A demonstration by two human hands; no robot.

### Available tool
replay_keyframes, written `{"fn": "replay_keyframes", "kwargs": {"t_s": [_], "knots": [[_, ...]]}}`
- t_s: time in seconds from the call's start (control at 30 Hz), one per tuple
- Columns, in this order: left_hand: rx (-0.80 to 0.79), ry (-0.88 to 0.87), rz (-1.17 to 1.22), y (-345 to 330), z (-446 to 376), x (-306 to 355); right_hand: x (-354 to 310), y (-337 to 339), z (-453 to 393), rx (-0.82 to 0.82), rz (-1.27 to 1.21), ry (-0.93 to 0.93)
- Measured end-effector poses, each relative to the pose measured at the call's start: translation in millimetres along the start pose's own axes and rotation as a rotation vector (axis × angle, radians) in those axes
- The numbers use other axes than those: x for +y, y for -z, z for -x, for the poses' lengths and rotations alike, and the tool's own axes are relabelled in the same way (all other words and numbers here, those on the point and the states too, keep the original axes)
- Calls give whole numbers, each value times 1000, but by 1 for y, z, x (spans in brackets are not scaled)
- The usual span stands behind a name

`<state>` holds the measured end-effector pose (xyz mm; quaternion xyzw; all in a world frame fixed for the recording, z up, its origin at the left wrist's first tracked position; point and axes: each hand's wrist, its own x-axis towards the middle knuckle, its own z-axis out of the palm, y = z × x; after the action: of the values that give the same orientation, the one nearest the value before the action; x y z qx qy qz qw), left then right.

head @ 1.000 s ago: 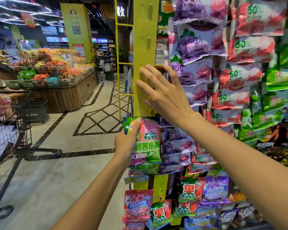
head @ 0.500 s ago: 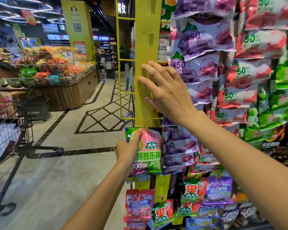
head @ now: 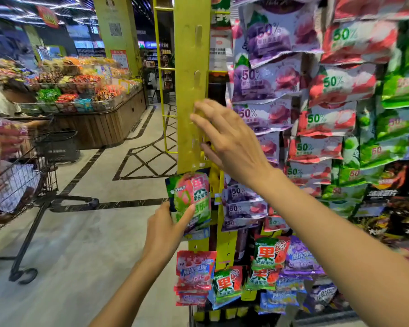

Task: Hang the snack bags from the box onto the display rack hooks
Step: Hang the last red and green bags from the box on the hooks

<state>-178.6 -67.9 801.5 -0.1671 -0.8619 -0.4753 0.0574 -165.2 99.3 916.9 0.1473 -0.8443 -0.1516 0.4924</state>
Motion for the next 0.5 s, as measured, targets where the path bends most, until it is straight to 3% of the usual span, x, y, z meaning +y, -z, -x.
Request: {"fn": "replay_keyframes", "kwargs": {"t_s": [0.23, 0.4, 0.5], "knots": [[308, -6, -442, -6, 51, -15, -9, -2, 136, -89, -199, -153], [264, 135, -550, -43, 87, -45, -16, -4, 247, -277, -267, -228], [183, -87, -638, -83, 107, -76, -21, -10, 315, -411, -292, -254]]}}
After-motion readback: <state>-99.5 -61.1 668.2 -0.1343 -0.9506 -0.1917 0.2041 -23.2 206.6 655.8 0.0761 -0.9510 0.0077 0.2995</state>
